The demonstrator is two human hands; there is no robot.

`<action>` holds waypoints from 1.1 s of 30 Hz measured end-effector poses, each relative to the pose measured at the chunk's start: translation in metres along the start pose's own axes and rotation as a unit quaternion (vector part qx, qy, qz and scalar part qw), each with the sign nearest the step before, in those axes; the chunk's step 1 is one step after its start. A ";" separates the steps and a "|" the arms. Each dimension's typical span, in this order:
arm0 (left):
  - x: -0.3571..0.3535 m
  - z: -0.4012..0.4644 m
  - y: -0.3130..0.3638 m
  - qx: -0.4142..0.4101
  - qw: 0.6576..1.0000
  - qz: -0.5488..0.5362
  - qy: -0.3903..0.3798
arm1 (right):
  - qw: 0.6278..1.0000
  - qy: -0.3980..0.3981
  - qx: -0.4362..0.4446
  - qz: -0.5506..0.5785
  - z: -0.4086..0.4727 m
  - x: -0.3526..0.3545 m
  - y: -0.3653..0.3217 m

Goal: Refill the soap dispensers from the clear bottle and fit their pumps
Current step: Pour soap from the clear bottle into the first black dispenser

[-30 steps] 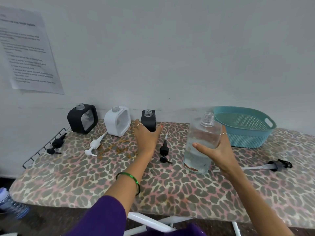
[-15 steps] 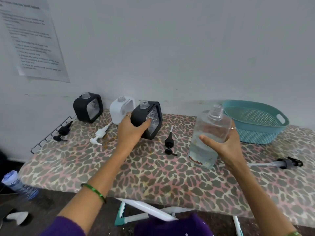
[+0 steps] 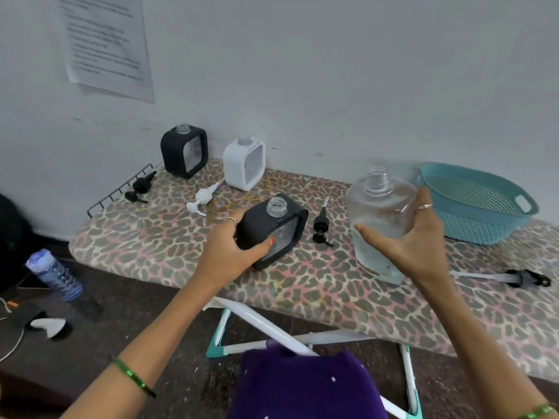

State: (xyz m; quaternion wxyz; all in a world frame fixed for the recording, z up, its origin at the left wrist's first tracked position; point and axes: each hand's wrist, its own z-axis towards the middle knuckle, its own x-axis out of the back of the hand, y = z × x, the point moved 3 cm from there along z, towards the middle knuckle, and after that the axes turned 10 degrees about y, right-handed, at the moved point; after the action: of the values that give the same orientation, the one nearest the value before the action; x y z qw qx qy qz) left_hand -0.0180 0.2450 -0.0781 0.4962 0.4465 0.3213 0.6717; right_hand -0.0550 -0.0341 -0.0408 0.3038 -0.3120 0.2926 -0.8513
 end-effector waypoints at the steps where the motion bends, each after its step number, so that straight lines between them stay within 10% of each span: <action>1: -0.001 -0.001 -0.001 -0.005 1.000 -0.006 -0.001 | 0.999 -0.002 0.016 -0.031 0.000 -0.001 -0.003; 18: -0.007 -0.007 -0.025 0.024 0.997 -0.067 0.024 | 0.923 -0.019 0.254 -0.289 0.000 -0.028 -0.047; 33: -0.006 -0.005 -0.030 -0.017 0.997 -0.064 0.037 | 0.883 -0.055 0.293 -0.363 0.016 -0.047 -0.051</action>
State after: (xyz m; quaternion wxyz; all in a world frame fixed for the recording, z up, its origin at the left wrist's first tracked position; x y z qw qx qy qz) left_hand -0.0109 0.2484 -0.1082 0.5332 0.3912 0.3559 0.6603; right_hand -0.0317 0.0267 -0.0121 0.0666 -0.3399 -0.1213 -0.9302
